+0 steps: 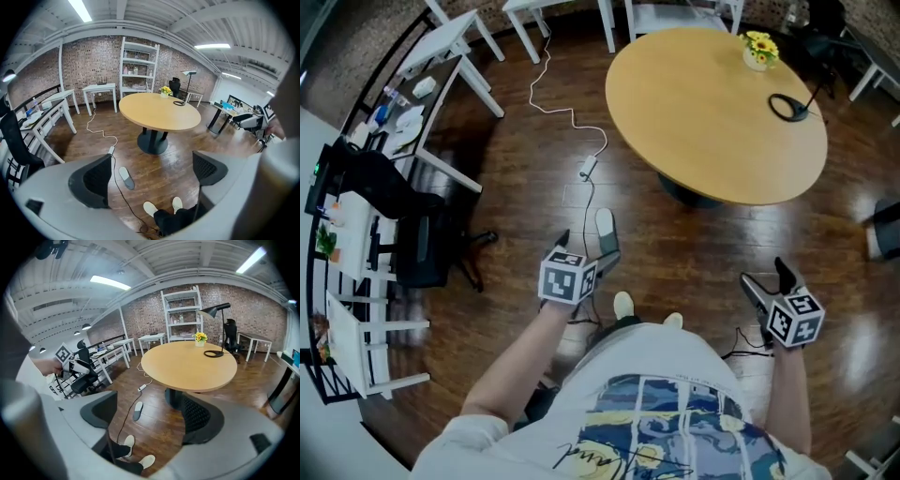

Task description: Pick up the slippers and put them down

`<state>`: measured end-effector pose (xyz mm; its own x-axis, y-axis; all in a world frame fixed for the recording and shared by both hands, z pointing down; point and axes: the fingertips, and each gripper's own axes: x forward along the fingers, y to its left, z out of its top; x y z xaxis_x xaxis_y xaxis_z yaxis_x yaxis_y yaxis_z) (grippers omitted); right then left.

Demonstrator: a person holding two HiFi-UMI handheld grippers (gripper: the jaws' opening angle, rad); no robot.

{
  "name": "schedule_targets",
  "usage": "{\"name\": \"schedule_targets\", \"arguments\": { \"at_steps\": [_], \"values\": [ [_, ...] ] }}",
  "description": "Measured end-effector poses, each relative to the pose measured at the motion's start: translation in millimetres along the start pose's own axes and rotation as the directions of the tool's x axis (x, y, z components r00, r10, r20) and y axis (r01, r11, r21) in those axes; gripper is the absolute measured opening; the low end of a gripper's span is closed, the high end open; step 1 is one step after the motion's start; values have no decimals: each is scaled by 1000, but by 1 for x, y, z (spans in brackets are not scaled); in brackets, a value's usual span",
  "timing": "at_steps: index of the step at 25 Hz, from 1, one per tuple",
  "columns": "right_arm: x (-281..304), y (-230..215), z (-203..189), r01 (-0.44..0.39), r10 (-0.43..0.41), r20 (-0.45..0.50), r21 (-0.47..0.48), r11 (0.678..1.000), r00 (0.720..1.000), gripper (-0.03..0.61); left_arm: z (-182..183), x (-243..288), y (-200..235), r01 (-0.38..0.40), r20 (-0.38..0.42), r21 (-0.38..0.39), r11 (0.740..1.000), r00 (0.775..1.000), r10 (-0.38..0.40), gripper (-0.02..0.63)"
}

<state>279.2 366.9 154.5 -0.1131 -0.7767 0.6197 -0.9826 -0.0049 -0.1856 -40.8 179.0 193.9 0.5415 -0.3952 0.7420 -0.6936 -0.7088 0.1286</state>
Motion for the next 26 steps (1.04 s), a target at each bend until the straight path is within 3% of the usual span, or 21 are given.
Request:
{"name": "schedule_targets", "arguments": {
  "at_steps": [5,10,26],
  "values": [
    [-31,-25,-6,4,-4,35,17,1000,999,422,29,-1,-57,36,12,46,998,999,-37,540],
    [-41,-45,-21,-1,0,47,23,1000,999,422,35,7,-98,50,28,65,997,998,-52,540],
    [-64,-84,-42,-15,15,37,17,1000,999,422,25,20,-155,43,-8,76,996,999,-42,540]
  ]
}}
